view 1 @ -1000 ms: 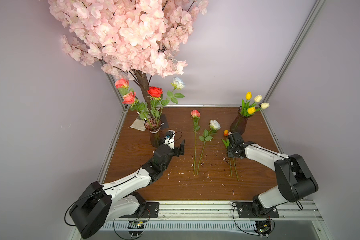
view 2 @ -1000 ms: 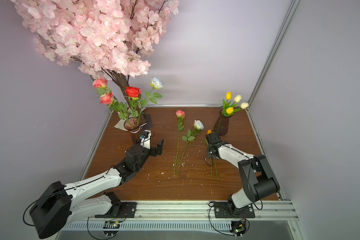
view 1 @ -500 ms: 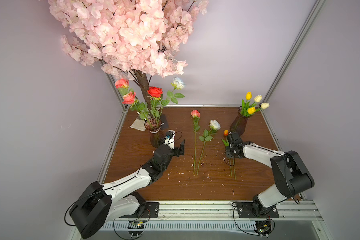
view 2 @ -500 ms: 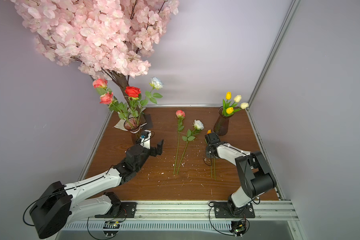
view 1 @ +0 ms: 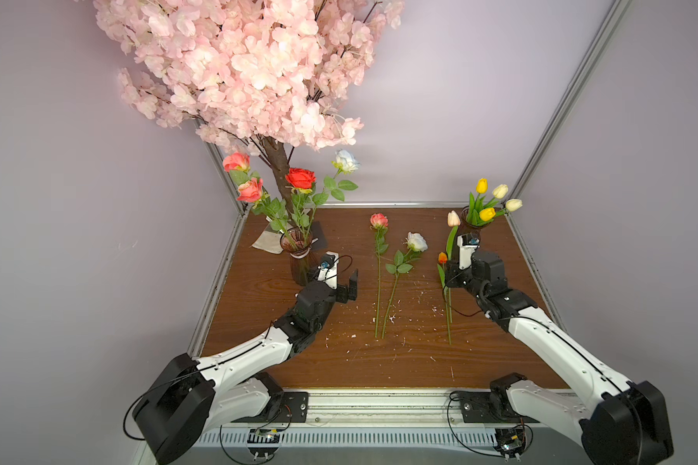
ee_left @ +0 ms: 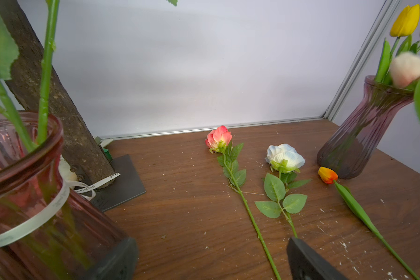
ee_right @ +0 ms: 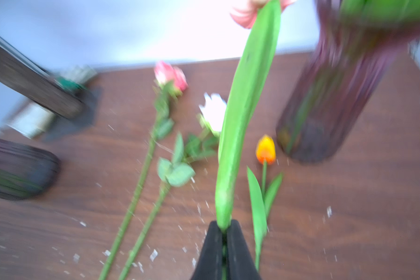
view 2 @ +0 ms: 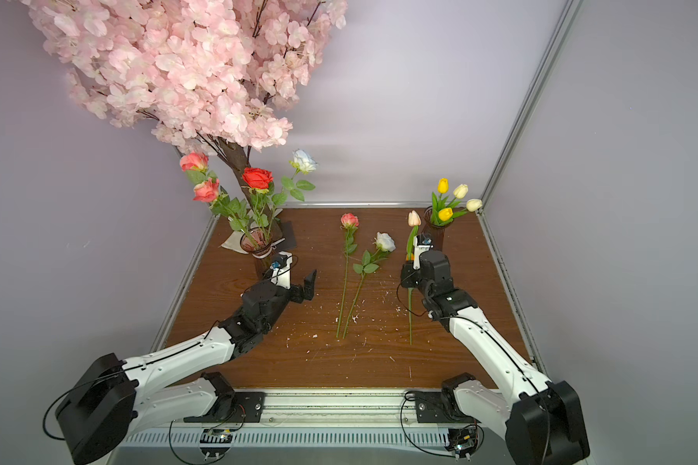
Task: Arrange the flowers in different vases according to their variety
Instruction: Pick up the flower at the center of the board, then insert the flower into the vase.
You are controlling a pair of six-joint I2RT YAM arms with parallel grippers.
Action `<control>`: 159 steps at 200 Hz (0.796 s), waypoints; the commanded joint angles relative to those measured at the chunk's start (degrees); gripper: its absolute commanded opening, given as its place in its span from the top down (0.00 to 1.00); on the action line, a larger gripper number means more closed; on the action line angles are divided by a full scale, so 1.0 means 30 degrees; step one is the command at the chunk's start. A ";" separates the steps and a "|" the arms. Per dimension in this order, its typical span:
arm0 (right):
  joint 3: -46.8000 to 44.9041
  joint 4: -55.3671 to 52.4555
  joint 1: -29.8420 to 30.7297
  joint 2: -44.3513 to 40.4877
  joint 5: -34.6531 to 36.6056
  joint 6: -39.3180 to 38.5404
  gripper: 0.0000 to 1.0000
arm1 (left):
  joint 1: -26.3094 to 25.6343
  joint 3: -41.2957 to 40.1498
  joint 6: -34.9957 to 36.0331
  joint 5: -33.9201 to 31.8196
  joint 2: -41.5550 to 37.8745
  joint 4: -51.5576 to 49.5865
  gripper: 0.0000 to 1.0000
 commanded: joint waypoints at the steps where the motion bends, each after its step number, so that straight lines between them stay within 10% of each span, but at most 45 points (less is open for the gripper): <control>1: 0.1358 0.3095 -0.0098 -0.0051 -0.0528 -0.0722 1.00 | -0.0157 -0.0264 0.0223 -0.0272 -0.0353 0.0595 0.01; 159: 1.1345 1.1324 -0.2202 0.6844 0.5873 -0.5664 1.00 | -0.0177 -0.0440 0.0508 -0.0418 -0.0390 0.0874 0.01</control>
